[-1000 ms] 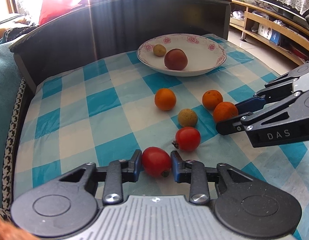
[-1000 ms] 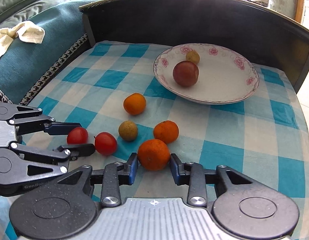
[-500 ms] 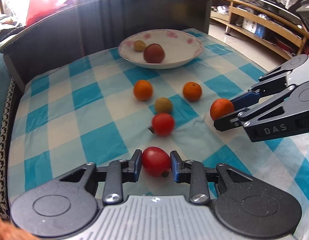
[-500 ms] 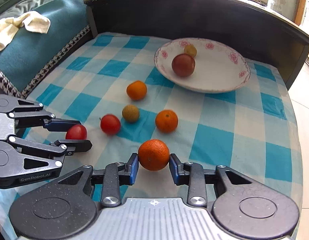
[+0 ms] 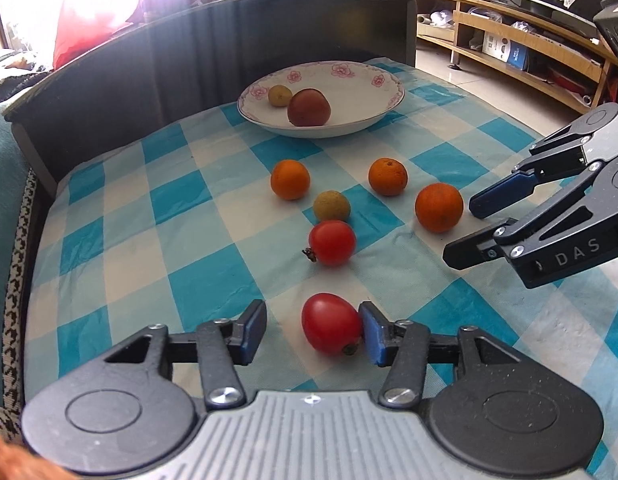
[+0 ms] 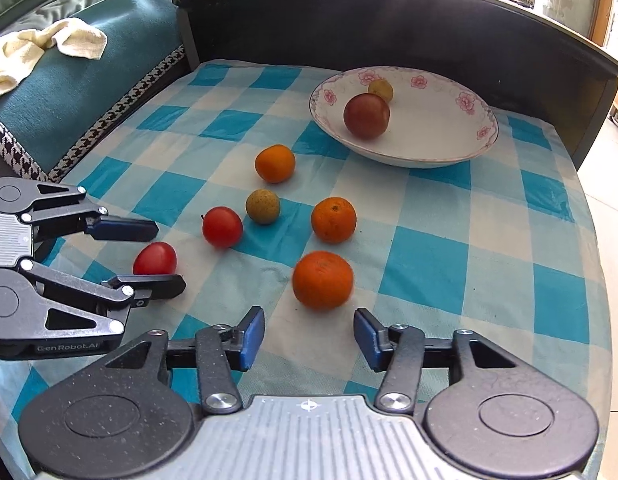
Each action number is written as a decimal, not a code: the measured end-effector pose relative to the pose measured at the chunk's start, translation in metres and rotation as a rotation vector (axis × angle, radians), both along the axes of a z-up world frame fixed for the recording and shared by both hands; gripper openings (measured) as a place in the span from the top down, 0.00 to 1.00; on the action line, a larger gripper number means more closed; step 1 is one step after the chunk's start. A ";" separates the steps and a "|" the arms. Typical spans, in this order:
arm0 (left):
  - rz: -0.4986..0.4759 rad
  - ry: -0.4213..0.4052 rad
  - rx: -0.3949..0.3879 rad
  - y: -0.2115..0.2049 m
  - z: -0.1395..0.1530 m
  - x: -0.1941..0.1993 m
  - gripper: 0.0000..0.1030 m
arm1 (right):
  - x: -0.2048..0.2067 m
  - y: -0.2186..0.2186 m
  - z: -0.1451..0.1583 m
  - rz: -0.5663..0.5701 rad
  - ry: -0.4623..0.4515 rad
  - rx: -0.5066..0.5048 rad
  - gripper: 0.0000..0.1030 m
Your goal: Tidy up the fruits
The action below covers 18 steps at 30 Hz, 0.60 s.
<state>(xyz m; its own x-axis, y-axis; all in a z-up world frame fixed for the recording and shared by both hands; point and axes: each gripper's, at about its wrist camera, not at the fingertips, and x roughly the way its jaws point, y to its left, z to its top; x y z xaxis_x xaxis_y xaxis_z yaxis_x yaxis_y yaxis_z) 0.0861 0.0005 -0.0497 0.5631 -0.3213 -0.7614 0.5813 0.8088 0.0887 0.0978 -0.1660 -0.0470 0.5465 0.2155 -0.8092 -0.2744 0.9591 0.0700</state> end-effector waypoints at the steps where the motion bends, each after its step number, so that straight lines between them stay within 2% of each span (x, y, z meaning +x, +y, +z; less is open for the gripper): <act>1: 0.002 -0.001 0.001 0.000 0.000 0.000 0.41 | -0.001 -0.002 0.000 0.001 -0.007 0.012 0.54; 13: 0.049 -0.028 0.020 -0.006 0.001 -0.006 0.42 | 0.008 -0.013 0.000 -0.024 -0.041 0.074 0.52; 14: 0.056 -0.025 0.013 -0.005 0.000 -0.007 0.43 | 0.009 -0.012 0.001 -0.023 -0.044 0.076 0.52; 18: 0.057 -0.004 -0.006 -0.007 0.002 -0.006 0.58 | 0.013 -0.008 -0.002 -0.020 -0.037 0.055 0.54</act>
